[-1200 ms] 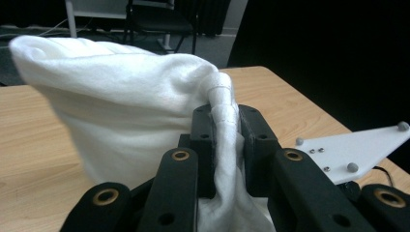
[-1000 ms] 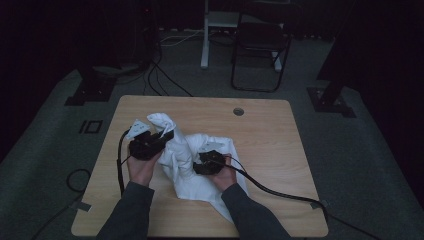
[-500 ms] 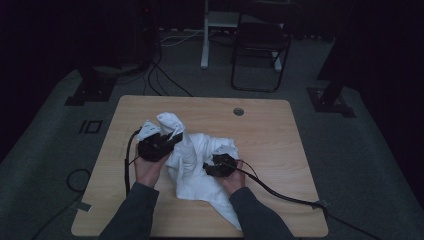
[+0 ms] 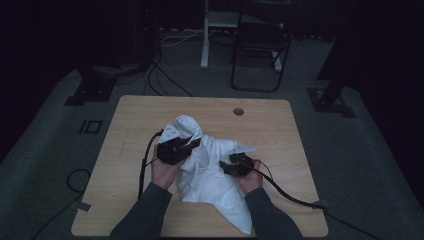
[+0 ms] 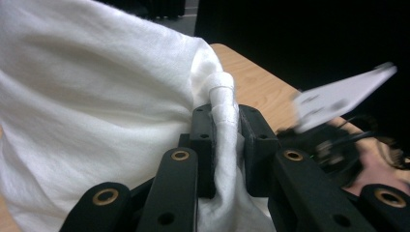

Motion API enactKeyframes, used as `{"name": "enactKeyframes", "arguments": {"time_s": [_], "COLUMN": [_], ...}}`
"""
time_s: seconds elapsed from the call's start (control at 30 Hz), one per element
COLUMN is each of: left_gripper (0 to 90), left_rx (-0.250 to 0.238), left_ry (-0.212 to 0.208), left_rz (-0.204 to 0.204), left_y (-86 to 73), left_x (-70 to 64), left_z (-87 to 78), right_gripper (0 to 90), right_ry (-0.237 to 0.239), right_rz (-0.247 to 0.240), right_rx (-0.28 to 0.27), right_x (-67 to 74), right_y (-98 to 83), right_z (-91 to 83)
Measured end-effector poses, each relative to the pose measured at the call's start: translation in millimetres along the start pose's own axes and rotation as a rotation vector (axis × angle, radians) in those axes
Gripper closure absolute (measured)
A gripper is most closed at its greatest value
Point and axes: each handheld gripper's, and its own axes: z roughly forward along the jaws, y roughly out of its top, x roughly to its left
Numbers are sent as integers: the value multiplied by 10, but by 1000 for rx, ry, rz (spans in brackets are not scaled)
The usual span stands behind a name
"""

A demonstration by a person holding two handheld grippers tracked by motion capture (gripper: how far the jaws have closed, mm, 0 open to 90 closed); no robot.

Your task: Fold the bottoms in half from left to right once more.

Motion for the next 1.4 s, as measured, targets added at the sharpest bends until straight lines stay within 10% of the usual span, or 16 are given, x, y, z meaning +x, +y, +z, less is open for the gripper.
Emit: {"name": "enactKeyframes", "arguments": {"time_s": [0.43, 0.77, 0.93, 1.4], "left_gripper": [782, 778, 776, 769], "left_rx": [26, 87, 200, 193], "left_ry": [-134, -81, 9, -5], "left_rz": [33, 41, 130, 77], "left_y": [-284, -554, -760, -732], "left_x": [-344, -325, -360, -341], "left_z": [494, 670, 976, 944], "right_gripper": [548, 460, 408, 331], "right_ry": [131, 45, 53, 169], "right_rz": [-23, 66, 52, 0], "right_rx": [-34, -152, -209, -304], "right_x": [59, -424, -388, -153], "right_y": [41, 14, 71, 368], "right_z": [93, -471, -642, -747]}}
